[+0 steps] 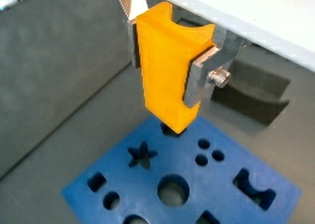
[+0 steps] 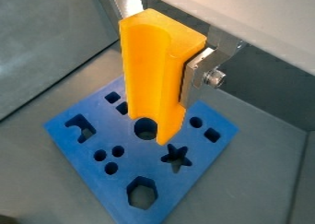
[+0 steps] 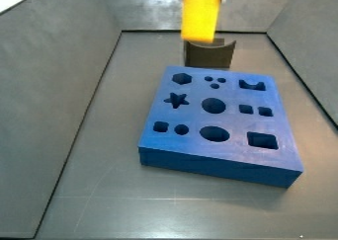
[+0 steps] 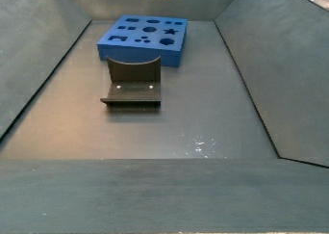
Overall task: Pick up the arch object. Move up. Place the arch object on the fixture. Regrasp the arch object. Rotate the arch object. Move to above the board. Insert the arch object.
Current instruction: Insert the arch object.
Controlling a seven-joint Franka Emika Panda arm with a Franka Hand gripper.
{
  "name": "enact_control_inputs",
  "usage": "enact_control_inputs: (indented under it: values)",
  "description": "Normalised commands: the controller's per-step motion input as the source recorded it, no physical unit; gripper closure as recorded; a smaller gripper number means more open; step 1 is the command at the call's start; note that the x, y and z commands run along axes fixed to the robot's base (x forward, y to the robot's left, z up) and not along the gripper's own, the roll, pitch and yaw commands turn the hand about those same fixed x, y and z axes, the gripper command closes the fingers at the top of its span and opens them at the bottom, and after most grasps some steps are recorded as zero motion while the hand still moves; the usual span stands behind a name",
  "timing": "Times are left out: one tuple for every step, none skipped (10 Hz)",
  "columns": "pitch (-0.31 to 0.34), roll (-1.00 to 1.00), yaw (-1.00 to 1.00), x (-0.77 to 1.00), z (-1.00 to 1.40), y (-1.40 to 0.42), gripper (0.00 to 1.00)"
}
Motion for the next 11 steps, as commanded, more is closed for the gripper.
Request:
enact_control_inputs:
  values:
    - [0.0,-0.1,0.0,1.0,-0.95,0.01,1.0]
    - [0.0,-0.09,0.0,1.0,-0.83,0.12,1.0]
    - [0.034,-0.01,0.0,1.0,-0.65,0.14,1.0]
    - [0.059,0.0,0.01,1.0,-0.57,0.12,1.0]
    - [0.054,0.0,0.0,1.0,-0.55,0.02,1.0]
    - [0.02,0.0,0.0,1.0,-0.5,0.0,1.0]
    - [0.0,0.0,0.0,1.0,-0.47,0.0,1.0]
    - [0.003,-0.03,0.0,1.0,-0.39,0.0,1.0]
    - [0.074,0.0,0.0,1.0,-0.3,0.0,1.0]
    - [0.131,0.02,0.0,1.0,0.0,0.0,1.0]
    - [0.109,0.0,-0.02,0.97,0.07,-0.03,1.0]
